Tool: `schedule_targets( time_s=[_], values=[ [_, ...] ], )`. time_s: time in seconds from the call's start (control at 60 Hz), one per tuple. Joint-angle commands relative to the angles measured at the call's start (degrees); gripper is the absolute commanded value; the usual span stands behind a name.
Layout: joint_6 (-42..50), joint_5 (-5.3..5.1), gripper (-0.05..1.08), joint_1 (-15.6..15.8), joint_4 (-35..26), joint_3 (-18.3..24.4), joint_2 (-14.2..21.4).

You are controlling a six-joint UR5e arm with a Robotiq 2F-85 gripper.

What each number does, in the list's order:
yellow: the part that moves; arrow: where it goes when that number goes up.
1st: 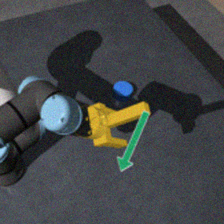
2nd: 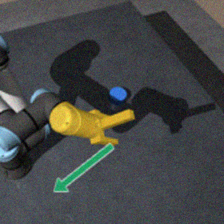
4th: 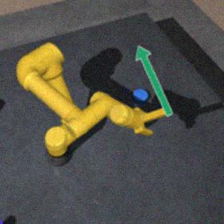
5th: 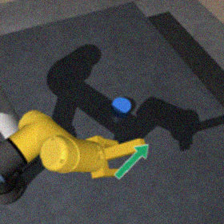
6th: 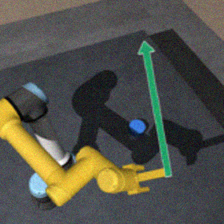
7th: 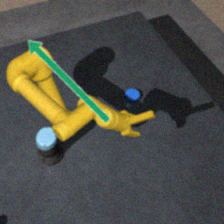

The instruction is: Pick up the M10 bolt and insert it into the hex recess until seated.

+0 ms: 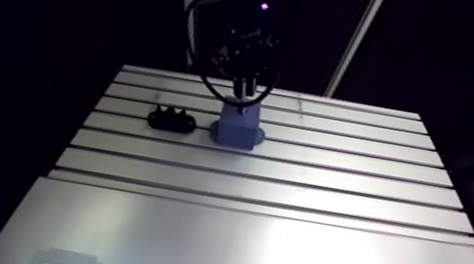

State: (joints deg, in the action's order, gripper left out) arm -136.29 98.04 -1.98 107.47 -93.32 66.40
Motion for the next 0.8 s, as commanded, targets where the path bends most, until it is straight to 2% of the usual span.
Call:
schedule_targets(
  time_s=[0.017, 0.8],
  values=[
    [-0.1, -0.09, 1.02, 0.0, 0.8, -0.1, 0.0],
    [-0.6, -0.44, 1.02, 0.1, 0.8, -0.4, 0.1]
  ],
)
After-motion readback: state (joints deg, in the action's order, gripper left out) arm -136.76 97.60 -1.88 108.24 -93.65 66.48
